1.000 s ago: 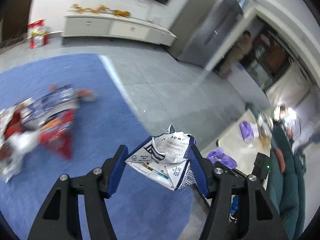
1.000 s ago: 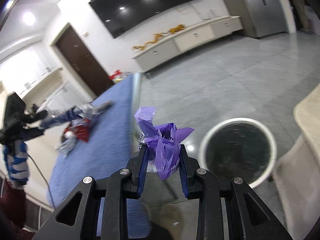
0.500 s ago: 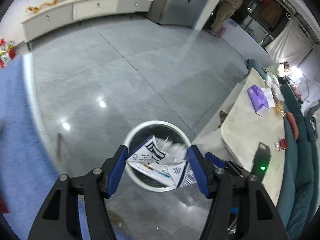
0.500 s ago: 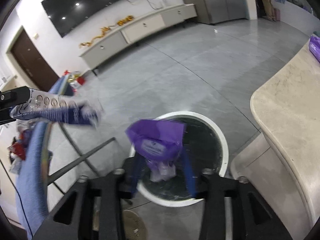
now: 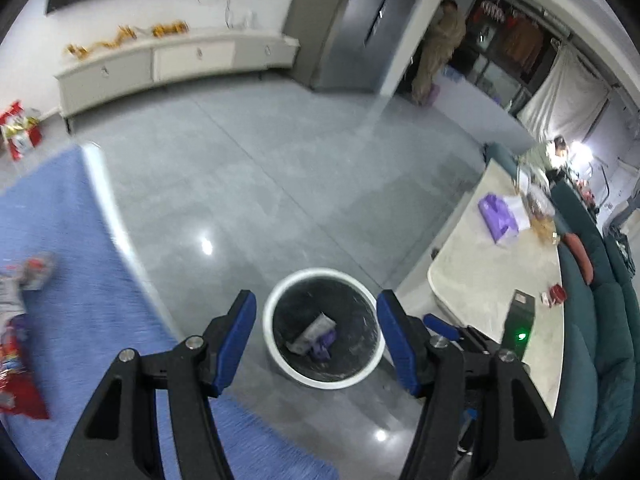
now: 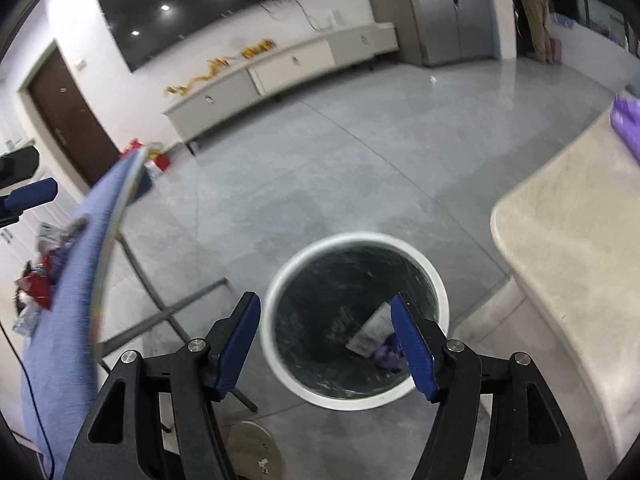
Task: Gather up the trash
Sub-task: 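Carry the purple bag to the trash bin and open the right tool, then grasp the red chip bag with the right tool while the left grasps the white bag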
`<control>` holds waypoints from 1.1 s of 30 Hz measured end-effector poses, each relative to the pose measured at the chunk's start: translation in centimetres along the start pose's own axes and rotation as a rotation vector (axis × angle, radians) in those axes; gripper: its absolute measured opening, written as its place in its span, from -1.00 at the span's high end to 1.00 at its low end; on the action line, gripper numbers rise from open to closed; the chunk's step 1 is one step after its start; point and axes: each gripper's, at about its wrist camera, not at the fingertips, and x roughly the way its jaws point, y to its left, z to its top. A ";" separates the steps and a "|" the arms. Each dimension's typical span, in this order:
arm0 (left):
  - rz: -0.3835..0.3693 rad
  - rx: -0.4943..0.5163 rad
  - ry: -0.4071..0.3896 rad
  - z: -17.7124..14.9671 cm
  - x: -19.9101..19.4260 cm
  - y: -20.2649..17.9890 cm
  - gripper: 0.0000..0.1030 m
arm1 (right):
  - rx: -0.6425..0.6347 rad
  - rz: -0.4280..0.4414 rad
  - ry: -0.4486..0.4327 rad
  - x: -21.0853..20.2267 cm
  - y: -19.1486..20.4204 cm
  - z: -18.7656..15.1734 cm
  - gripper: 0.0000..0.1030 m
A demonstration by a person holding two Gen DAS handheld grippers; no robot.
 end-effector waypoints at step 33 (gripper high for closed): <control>0.381 -0.260 -0.297 -15.2 -29.8 28.3 -0.33 | -0.510 0.274 -0.147 -11.7 31.1 1.9 -0.30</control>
